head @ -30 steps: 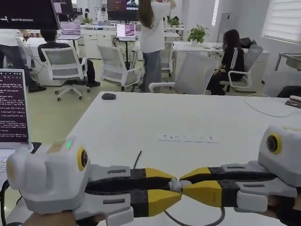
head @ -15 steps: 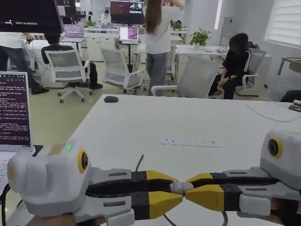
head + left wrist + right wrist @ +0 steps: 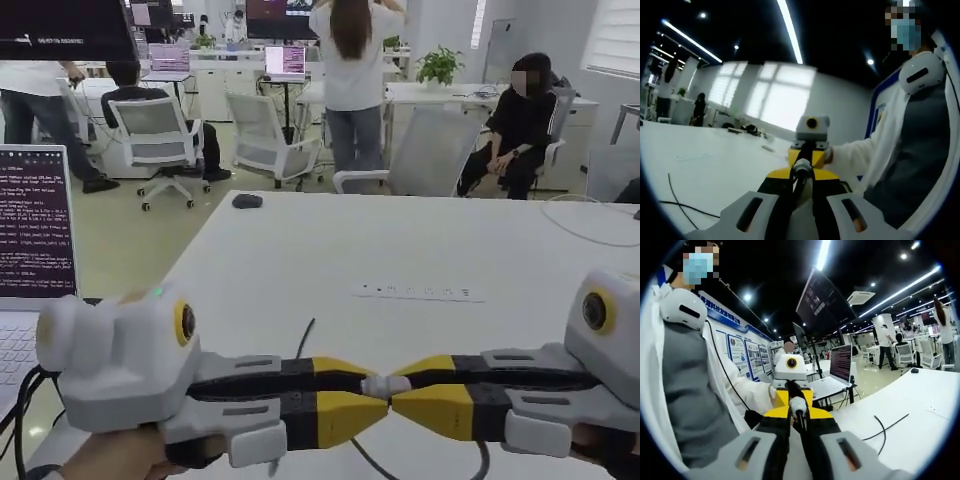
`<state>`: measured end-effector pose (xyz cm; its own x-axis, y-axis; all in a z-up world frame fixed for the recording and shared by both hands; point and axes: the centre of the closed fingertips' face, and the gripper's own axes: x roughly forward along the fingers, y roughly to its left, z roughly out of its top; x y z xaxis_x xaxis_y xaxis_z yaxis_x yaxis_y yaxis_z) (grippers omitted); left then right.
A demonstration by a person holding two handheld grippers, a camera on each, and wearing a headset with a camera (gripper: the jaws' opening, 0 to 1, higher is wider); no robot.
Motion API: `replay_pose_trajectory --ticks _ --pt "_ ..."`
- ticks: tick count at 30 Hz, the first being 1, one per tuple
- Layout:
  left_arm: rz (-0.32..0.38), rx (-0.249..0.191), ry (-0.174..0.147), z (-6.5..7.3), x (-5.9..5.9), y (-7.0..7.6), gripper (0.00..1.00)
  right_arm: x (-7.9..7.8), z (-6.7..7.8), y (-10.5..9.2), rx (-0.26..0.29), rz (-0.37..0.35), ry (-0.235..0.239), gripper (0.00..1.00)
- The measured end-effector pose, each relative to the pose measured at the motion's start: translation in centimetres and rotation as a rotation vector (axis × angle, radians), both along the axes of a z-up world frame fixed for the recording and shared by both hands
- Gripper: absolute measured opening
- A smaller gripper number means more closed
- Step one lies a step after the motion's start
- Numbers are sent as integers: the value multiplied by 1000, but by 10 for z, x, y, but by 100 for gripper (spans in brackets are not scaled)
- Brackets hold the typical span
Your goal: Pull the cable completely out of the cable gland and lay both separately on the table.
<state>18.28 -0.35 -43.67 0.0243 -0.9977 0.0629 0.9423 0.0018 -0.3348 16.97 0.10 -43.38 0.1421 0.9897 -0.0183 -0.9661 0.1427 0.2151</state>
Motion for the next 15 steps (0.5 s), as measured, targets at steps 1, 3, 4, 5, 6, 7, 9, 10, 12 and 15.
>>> replay_pose_trajectory --ticks 1,3,4,5,6,7,9,10,12,15 --pt "-3 -3 14 0 1 0 13 0 0 -1 -2 -2 -16 8" --pt "-18 -16 86 -1 0 -2 13 0 0 -3 -17 -10 -93 8" --pt "-25 -18 104 -1 0 -3 13 -1 0 -4 -19 -11 -118 8" --pt "-21 -16 92 -2 1 -4 13 -1 0 -5 -19 -12 -112 8" --pt "-41 -4 117 -3 -1 -6 13 -3 -2 -7 -27 -3 -137 8" --pt "-47 5 129 -4 -1 -8 13 -2 -2 -8 -44 -6 -207 8" --pt "-60 16 129 -5 0 -10 13 -4 -3 -10 -73 -2 -314 8" --pt "-63 19 133 -5 0 -11 14 -4 -3 -10 -80 -6 -361 9" --pt "-68 31 122 -5 0 -13 14 -4 -5 -12 -83 -10 -365 9" --pt "-57 36 69 -3 1 -15 14 0 -5 -15 -75 -22 -387 10"
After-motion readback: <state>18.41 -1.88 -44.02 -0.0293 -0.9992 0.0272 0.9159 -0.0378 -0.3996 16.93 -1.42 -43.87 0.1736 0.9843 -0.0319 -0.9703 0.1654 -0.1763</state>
